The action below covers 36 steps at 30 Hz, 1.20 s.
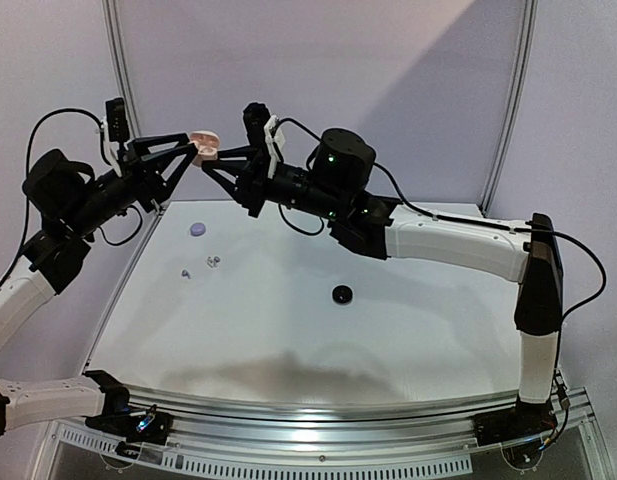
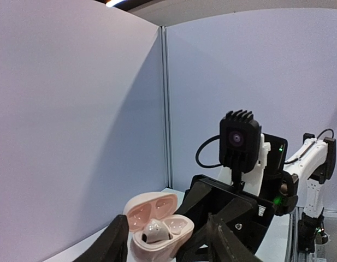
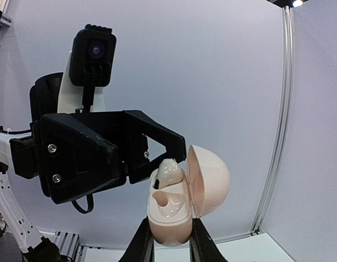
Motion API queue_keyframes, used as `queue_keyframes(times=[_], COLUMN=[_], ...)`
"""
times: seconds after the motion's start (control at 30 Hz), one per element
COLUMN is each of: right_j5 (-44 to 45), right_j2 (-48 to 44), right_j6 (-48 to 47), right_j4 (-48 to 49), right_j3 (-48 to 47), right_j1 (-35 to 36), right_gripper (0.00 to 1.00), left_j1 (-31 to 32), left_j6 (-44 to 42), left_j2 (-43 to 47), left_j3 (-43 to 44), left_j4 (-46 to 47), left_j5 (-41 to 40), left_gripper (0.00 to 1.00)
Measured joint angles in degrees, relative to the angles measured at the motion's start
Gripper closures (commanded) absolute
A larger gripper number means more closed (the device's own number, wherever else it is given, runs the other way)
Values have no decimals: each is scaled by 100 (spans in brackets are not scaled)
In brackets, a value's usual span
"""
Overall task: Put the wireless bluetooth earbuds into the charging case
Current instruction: Insert the left earbud into the left side groove of the charging case, then adjust the right earbud at the center of the board.
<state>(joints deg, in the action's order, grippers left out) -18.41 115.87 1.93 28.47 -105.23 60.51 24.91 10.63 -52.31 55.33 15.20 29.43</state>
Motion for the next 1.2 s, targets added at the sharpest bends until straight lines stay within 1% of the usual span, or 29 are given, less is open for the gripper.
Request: queue_keyframes(times=[0.07,0.2,0.3,0.37,0.4,0.47,0.57,0.6,0.63,0.73,0.8,0.9,1.0,1.1,1.13,1.2], right_j5=[42,127,173,212,234,297,345,354,358,372,369,369,369,367,365,363], right_j2=[-33,-133,-240,-341,-389,-481,-597,-632,-649,-715,-723,-730,-730,-730,-730,-730], right_j6=[46,129,214,256,273,302,339,343,345,345,339,323,315,315,313,315], right_j4=[-2,-13,-15,-17,-20,-26,-39,-55,-68,-98,-111,-129,-146,-162,-179,-212], right_j3=[59,264,481,675,765,951,1215,1287,1335,1458,1473,1488,1502,1537,1547,1558], right_j1=[-26,-107,-240,-365,-424,-560,-758,-826,-881,-1069,-1165,-1272,-1335,-1364,-1366,-1366], right_gripper=[100,100,100,100,100,100,100,100,100,100,100,100,100,100,100,100], left_j1=[0,4,2,-33,-50,-146,-507,-686,-850,-1368,-1526,-1593,-1593,-1593,-1593,-1593], left_j6=[-81,-262,-372,-466,-472,-514,-492,-459,-424,-326,-341,-398,-424,-420,-417,-415], left_j2=[20,83,122,87,76,-70,-470,-682,-890,-1915,-2752,-4002,-5213,-6000,-6153,-6443], left_j3=[48,221,387,544,564,704,1025,1150,1268,1840,2277,2924,3598,3834,3847,3856], left_j4=[-52,-179,-455,-785,-822,-1193,-1816,-2022,-2208,-2918,-3440,-4266,-5051,-5401,-5445,-5466], left_j5=[52,136,66,-94,-125,-247,-389,-398,-393,-503,-739,-1097,-1381,-1650,-1714,-1880], left_gripper=[41,27,18,16,15,15,17,19,23,31,35,40,40,40,41,47])
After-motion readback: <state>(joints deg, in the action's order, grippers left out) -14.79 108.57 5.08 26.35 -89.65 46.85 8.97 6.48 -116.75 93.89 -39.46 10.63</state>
